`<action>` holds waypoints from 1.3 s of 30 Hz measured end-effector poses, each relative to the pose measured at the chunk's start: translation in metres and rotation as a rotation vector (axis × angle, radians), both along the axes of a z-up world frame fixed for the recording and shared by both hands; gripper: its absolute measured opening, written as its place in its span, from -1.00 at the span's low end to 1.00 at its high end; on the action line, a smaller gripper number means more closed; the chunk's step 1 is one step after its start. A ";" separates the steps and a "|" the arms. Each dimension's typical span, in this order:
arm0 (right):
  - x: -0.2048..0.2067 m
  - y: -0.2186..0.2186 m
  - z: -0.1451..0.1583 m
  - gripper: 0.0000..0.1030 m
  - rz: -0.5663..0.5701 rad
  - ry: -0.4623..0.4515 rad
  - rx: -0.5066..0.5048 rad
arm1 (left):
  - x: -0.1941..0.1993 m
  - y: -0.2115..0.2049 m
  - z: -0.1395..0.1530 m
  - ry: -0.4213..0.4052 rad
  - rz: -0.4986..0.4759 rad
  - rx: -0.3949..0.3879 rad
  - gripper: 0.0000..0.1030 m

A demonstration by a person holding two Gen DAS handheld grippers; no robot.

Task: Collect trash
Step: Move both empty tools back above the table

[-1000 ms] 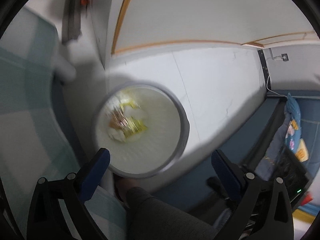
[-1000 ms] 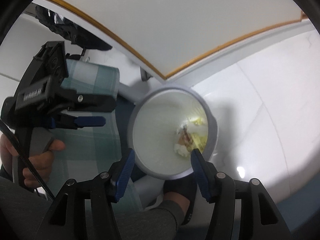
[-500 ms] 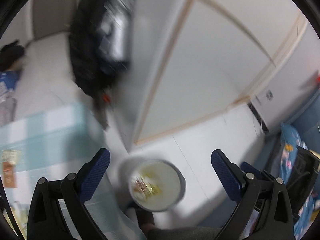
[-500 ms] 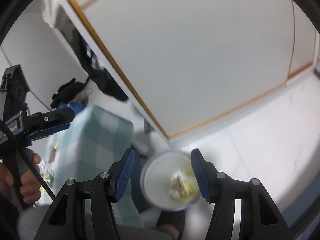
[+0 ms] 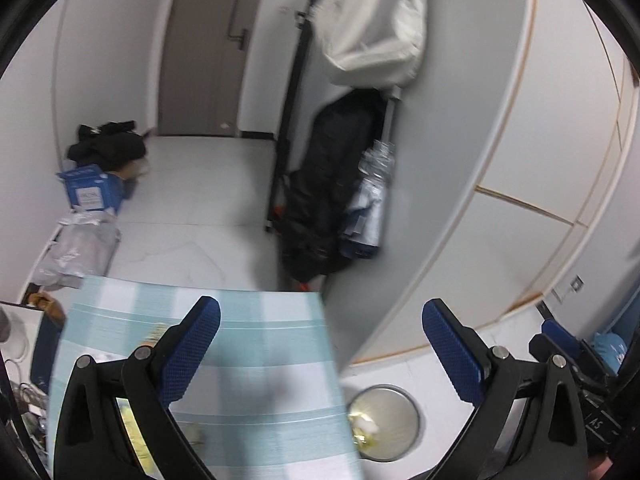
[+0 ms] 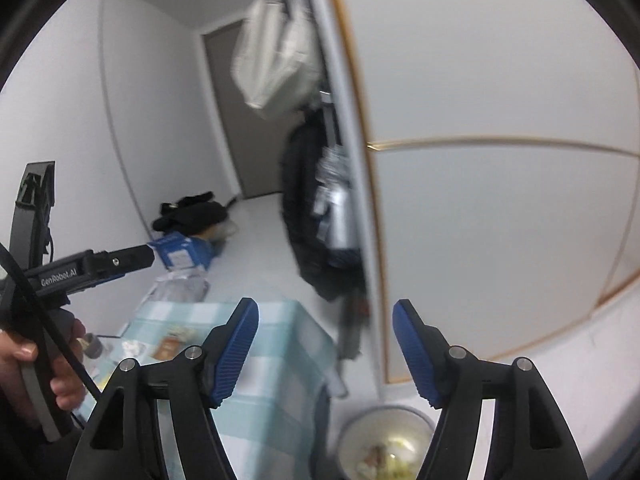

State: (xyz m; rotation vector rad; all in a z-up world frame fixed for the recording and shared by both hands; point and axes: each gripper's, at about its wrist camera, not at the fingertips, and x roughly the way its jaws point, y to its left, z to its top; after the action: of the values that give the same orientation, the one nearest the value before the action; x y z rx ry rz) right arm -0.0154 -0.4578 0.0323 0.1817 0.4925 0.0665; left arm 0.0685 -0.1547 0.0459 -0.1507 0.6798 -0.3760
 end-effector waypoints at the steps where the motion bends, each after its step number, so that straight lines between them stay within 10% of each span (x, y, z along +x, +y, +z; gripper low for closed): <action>1: 0.003 0.011 0.004 0.36 0.020 -0.007 -0.003 | -0.001 0.009 0.000 -0.002 0.015 -0.003 0.93; 22: 0.054 0.183 0.020 0.70 0.294 -0.072 -0.024 | 0.004 0.144 -0.010 -0.036 0.280 -0.028 0.93; 39: 0.131 0.258 -0.029 0.76 0.419 0.036 -0.078 | 0.035 0.204 -0.053 0.057 0.344 -0.063 0.93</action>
State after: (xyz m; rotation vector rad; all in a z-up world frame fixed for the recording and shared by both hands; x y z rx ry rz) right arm 0.1161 -0.2000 0.0038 0.0008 0.5622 0.4534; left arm 0.1038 0.0496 -0.0071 -0.3342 0.6836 -0.0626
